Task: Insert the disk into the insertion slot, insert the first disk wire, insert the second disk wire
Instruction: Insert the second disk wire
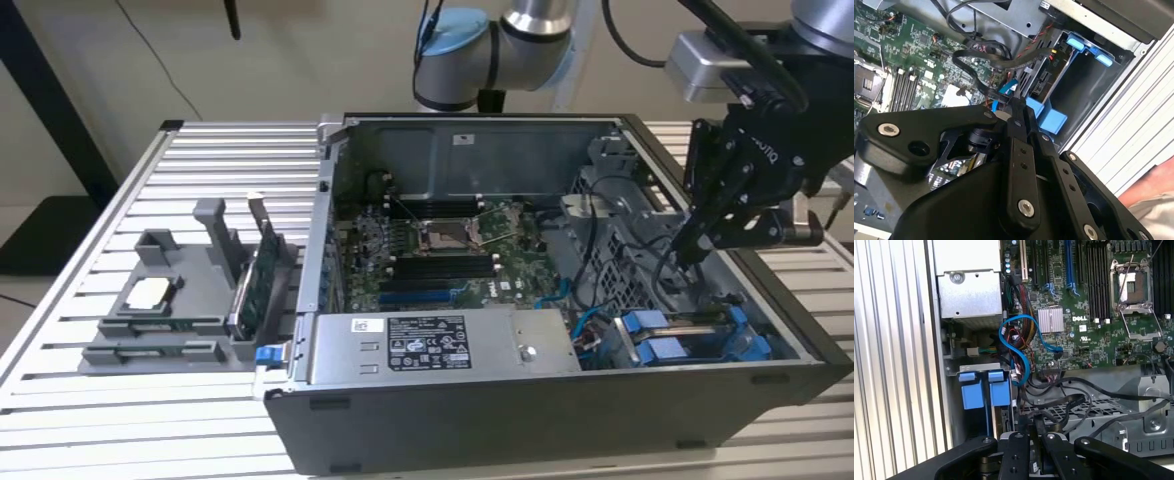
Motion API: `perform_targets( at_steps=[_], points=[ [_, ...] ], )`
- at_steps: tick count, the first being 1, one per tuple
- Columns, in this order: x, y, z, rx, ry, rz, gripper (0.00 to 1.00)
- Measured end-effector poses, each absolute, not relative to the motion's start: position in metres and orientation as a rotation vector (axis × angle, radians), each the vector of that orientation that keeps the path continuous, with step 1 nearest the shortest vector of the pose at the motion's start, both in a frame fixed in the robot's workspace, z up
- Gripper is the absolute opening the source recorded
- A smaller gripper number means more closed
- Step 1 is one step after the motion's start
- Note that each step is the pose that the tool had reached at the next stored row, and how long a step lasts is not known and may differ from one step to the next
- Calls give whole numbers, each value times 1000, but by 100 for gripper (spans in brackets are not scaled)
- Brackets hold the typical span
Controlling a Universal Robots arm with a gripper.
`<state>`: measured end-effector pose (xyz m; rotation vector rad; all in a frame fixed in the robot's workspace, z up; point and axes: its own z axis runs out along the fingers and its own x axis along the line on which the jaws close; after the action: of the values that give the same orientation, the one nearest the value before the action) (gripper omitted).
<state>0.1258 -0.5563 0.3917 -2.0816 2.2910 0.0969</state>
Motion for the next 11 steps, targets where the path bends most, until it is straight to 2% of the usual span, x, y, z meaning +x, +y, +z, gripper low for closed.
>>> perform_targets(
  at_steps=[11],
  points=[
    [126, -558, 385, -2081, 2290, 96, 16]
  ],
)
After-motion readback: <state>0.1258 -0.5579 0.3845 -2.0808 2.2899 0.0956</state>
